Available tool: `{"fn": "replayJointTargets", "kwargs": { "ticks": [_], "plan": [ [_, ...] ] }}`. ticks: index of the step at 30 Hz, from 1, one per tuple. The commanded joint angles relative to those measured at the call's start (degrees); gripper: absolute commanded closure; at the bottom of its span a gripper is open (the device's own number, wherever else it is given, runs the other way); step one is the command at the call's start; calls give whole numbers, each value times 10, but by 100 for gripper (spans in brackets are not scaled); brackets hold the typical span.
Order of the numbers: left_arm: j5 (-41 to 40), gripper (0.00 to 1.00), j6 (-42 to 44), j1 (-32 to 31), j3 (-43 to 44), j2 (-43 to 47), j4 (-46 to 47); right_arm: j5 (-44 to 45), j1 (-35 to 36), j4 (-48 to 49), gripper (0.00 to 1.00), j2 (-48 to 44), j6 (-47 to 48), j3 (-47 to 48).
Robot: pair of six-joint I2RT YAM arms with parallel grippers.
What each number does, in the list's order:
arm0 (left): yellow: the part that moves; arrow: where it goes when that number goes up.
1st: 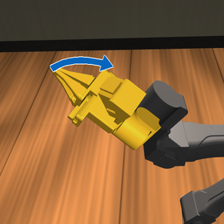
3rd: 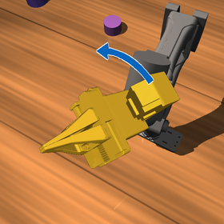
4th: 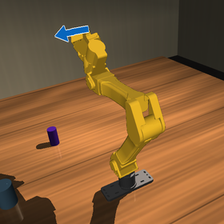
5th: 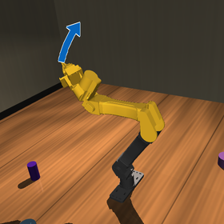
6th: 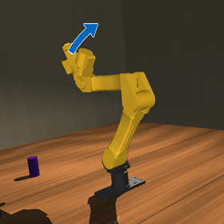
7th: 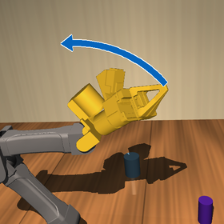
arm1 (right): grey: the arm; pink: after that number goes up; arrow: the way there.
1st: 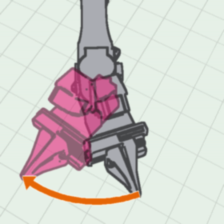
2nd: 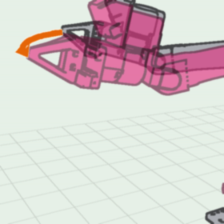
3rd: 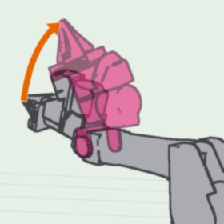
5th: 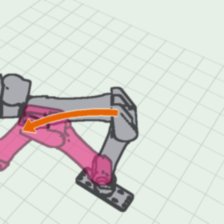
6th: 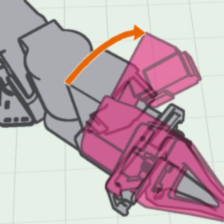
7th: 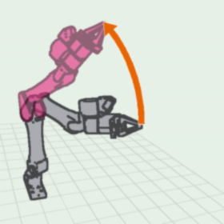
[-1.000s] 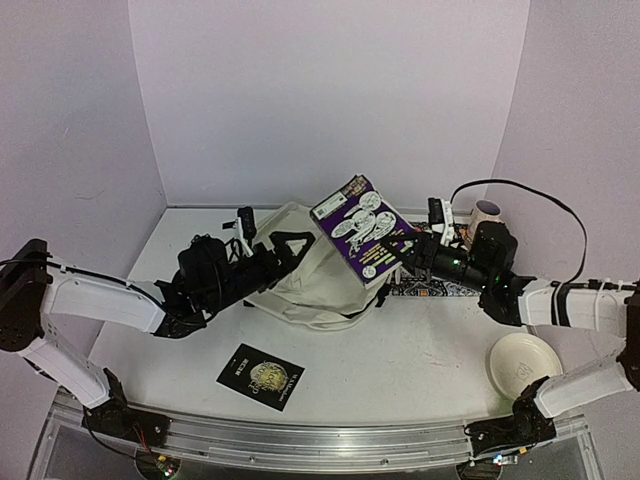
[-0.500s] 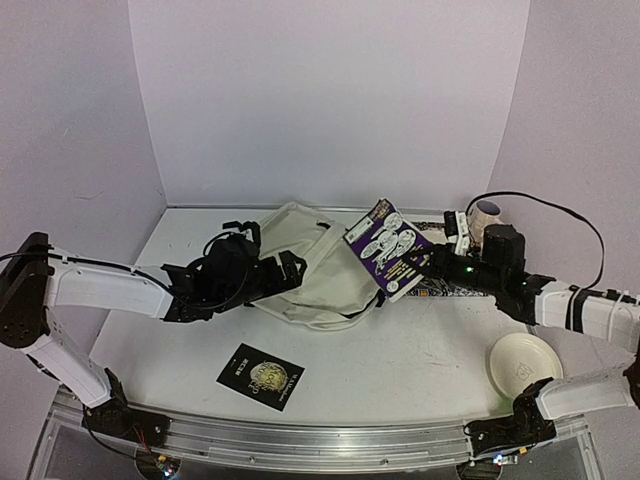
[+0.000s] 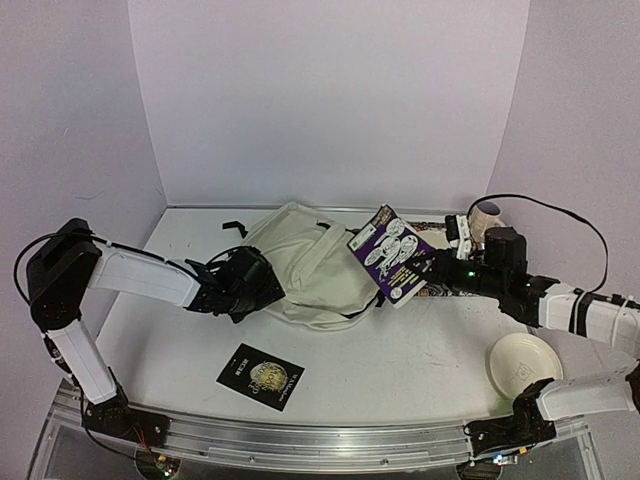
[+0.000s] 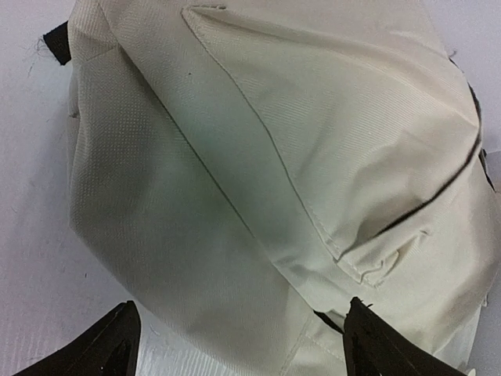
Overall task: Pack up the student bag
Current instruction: Adjust the student bag at the center of the board.
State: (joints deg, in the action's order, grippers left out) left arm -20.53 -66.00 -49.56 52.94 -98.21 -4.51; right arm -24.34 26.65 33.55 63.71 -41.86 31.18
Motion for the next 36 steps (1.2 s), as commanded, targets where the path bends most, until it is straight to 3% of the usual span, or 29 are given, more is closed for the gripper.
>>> {"fn": "replayJointTargets", "kwargs": {
  "ticks": [1, 5, 8, 13, 15, 22, 27, 32, 36],
  "plan": [
    [21, 11, -28, 15, 45, -35, -5, 1, 0, 42, 100, -37, 13, 6],
    [25, 19, -27, 24, 63, -57, -2, 0, 0, 38, 100, -39, 15, 5],
    [31, 32, -25, 31, 70, -67, -2, -2, 1, 38, 100, -38, 14, 4],
    [9, 74, -29, 46, 33, -29, -5, -7, 0, 37, 99, -36, 17, 7],
    [-3, 83, -35, 54, 13, -3, -11, -10, 0, 37, 99, -31, 16, 8],
    [-45, 95, -63, 82, -53, 77, -41, -28, 0, 37, 100, 11, 9, 14],
    [-80, 93, -63, 93, -74, 127, -71, -47, 0, 37, 100, 42, 9, 22],
    [-78, 72, -26, 93, -96, 174, -97, -43, 0, 26, 100, 46, 18, 28],
    [-42, 46, 44, 86, -98, 194, -99, -43, 0, 13, 100, 54, 31, 34]
  ]
}}
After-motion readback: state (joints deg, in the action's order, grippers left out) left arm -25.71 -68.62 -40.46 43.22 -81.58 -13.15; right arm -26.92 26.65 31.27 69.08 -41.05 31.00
